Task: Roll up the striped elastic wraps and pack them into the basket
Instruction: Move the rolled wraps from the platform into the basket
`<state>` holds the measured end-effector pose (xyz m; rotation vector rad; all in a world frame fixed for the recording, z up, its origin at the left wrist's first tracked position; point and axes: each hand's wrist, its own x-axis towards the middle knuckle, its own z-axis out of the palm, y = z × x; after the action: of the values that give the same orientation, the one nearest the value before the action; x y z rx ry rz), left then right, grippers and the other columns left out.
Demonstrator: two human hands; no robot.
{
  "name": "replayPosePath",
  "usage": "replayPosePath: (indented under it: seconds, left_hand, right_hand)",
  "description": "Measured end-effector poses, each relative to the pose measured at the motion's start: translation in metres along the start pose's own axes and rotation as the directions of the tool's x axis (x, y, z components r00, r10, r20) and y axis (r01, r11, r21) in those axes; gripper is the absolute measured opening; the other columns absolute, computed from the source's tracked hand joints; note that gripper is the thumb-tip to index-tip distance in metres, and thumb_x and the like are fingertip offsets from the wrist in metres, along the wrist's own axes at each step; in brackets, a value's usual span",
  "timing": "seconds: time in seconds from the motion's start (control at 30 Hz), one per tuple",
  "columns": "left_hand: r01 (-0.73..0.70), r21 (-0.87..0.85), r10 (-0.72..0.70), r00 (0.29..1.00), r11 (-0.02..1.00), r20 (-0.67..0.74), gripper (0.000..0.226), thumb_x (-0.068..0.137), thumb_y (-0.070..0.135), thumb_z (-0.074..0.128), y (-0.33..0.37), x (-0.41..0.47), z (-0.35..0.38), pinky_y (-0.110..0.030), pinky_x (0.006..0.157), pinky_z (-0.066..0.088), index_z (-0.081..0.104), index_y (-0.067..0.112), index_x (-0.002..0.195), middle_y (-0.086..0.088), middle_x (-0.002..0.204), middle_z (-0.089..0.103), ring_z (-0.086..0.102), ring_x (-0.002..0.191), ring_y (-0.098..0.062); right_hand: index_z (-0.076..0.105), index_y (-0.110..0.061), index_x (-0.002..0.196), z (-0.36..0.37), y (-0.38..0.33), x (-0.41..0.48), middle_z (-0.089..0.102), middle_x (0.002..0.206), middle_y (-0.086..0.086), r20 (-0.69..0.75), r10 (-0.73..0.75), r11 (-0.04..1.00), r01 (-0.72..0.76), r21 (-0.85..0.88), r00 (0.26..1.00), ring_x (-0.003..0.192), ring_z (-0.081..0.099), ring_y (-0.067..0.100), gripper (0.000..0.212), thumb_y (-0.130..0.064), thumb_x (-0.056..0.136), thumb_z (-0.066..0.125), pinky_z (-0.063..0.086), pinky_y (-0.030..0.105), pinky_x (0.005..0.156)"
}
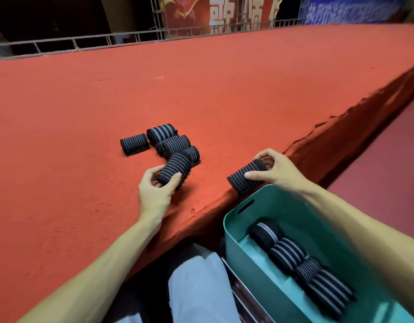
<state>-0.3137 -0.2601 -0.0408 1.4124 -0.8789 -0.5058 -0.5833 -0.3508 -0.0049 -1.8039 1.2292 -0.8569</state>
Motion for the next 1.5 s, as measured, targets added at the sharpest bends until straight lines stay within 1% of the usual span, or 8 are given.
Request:
replayPosePath:
  seconds: [0.17, 0.37, 0.47, 0.67, 0.97, 1.2, 1.33, 1.5]
  left_hand:
    - [-0.103, 0.132, 0.065, 0.963, 0.986, 0.260, 0.035, 0.072, 0.015, 0.081, 0.004, -0.006, 0.033, -0.022, 0.083, 0.050, 0.062, 0.022, 0.100, 0.009, 0.092, 0.066, 0.061, 0.086, -0.008]
    - [-0.119, 0.215, 0.038, 0.936, 0.969, 0.349, 0.033, 0.068, 0.029, 0.083, -0.013, 0.004, 0.053, -0.037, 0.093, 0.050, 0.063, 0.032, 0.094, 0.004, 0.099, 0.069, 0.064, 0.098, -0.017]
    - [-0.111, 0.206, 0.032, 0.935, 0.972, 0.354, 0.033, 0.067, 0.033, 0.081, -0.020, 0.005, 0.052, -0.036, 0.093, 0.050, 0.063, 0.031, 0.094, 0.003, 0.101, 0.069, 0.064, 0.099, -0.017]
    - [-0.144, 0.222, 0.054, 0.928, 0.964, 0.368, 0.033, 0.073, 0.023, 0.082, -0.019, 0.005, 0.052, -0.026, 0.088, 0.047, 0.062, 0.026, 0.100, 0.012, 0.097, 0.066, 0.060, 0.091, -0.007]
    - [-0.183, 0.227, 0.089, 0.924, 0.957, 0.372, 0.036, 0.072, 0.023, 0.081, -0.015, -0.002, 0.051, -0.030, 0.088, 0.050, 0.063, 0.023, 0.102, 0.008, 0.099, 0.067, 0.063, 0.092, -0.010]
    - [-0.284, 0.167, 0.185, 0.876, 0.944, 0.445, 0.038, 0.068, 0.020, 0.081, 0.006, -0.036, 0.068, -0.020, 0.077, 0.052, 0.062, 0.026, 0.101, 0.011, 0.096, 0.068, 0.065, 0.086, -0.006]
    - [-0.300, 0.144, 0.177, 0.820, 0.943, 0.544, 0.038, 0.069, 0.015, 0.082, 0.014, -0.060, 0.085, -0.020, 0.075, 0.052, 0.063, 0.023, 0.102, 0.008, 0.096, 0.068, 0.065, 0.086, -0.007]
    - [-0.280, 0.173, 0.134, 0.808, 0.944, 0.574, 0.034, 0.071, 0.022, 0.081, 0.008, -0.071, 0.098, -0.023, 0.076, 0.051, 0.064, 0.028, 0.099, 0.010, 0.091, 0.068, 0.063, 0.084, -0.006]
  right_hand:
    - [0.066, -0.016, 0.099, -0.003, 0.051, -0.024, 0.066, 0.099, -0.002, 0.054, 0.191, 0.980, -0.194, 0.044, 0.980, 0.093, 0.057, 0.003, 0.039, -0.020, 0.066, 0.087, 0.042, 0.013, 0.070]
    - [0.064, -0.019, 0.087, 0.043, 0.128, -0.031, 0.065, 0.083, 0.007, 0.179, 0.400, 0.915, -0.402, -0.024, 0.899, 0.069, 0.062, 0.019, 0.032, 0.000, 0.068, 0.083, 0.059, 0.042, 0.075]
    - [0.064, -0.017, 0.089, 0.072, 0.148, -0.034, 0.060, 0.085, 0.008, 0.203, 0.467, 0.884, -0.449, -0.129, 0.861, 0.060, 0.060, 0.014, 0.032, -0.004, 0.068, 0.084, 0.059, 0.029, 0.065]
    - [0.064, -0.017, 0.120, 0.110, 0.168, -0.035, 0.068, 0.112, 0.004, 0.195, 0.445, 0.828, -0.319, -0.461, 0.874, 0.110, 0.061, 0.021, 0.045, -0.027, 0.078, 0.079, 0.048, 0.030, 0.090]
    - [0.058, -0.007, 0.097, 0.112, 0.156, -0.036, 0.066, 0.103, 0.016, 0.205, 0.276, 0.616, -0.009, -0.787, 0.939, 0.100, 0.062, 0.035, 0.012, -0.017, 0.092, 0.055, 0.046, 0.035, 0.072]
    - [0.072, -0.020, 0.095, 0.050, 0.078, -0.023, 0.070, 0.084, -0.004, -0.093, 0.114, 0.992, -0.118, -0.042, 0.989, 0.070, 0.063, 0.011, 0.018, -0.025, 0.095, 0.055, 0.054, 0.028, 0.071]
    - [0.067, -0.019, 0.111, 0.009, 0.039, -0.034, 0.066, 0.110, 0.002, 0.024, 0.033, 0.865, -0.040, 0.500, 0.999, 0.100, 0.061, 0.012, 0.026, -0.030, 0.100, 0.046, 0.052, 0.022, 0.076]
    - [0.065, -0.009, 0.115, -0.013, 0.049, -0.057, 0.065, 0.109, 0.013, 0.153, -0.010, 0.857, -0.071, 0.510, 0.988, 0.098, 0.062, 0.020, 0.036, -0.008, 0.080, 0.072, 0.050, 0.032, 0.088]
